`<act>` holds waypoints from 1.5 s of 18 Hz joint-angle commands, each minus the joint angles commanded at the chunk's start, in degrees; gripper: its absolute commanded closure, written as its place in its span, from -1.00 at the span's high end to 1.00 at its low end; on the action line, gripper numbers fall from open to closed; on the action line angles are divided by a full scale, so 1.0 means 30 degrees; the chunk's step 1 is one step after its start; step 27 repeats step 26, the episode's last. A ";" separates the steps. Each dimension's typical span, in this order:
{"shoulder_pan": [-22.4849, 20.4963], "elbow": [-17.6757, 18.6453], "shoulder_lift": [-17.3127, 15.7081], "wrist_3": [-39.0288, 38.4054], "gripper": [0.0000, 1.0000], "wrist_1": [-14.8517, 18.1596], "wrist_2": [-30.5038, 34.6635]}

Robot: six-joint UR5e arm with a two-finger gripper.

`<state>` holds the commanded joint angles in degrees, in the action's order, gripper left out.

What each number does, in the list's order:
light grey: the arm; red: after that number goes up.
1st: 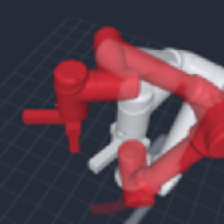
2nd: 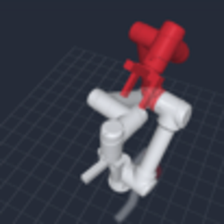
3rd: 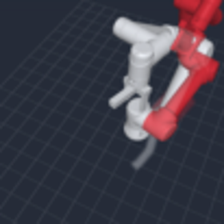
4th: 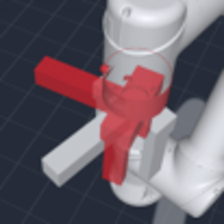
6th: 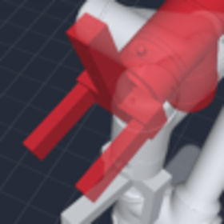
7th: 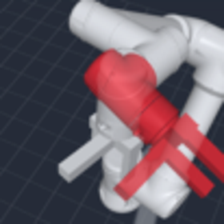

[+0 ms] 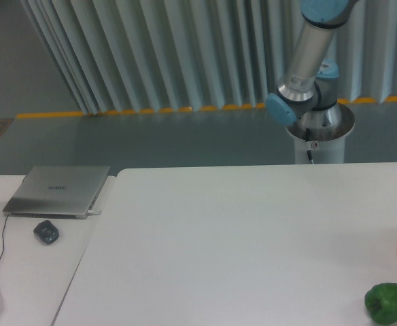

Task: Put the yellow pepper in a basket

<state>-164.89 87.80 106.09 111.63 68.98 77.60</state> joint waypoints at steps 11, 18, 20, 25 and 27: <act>0.4482 0.0703 -0.1966 0.0028 1.00 0.2758 0.4103; 0.5511 0.0499 -0.0969 -0.0323 1.00 0.2670 0.4985; 0.5512 0.0469 -0.0939 -0.0324 1.00 0.2670 0.4984; 0.5540 0.0469 -0.0939 -0.0265 1.00 0.2670 0.4926; 0.5541 0.0469 -0.0939 -0.0236 1.00 0.2670 0.4810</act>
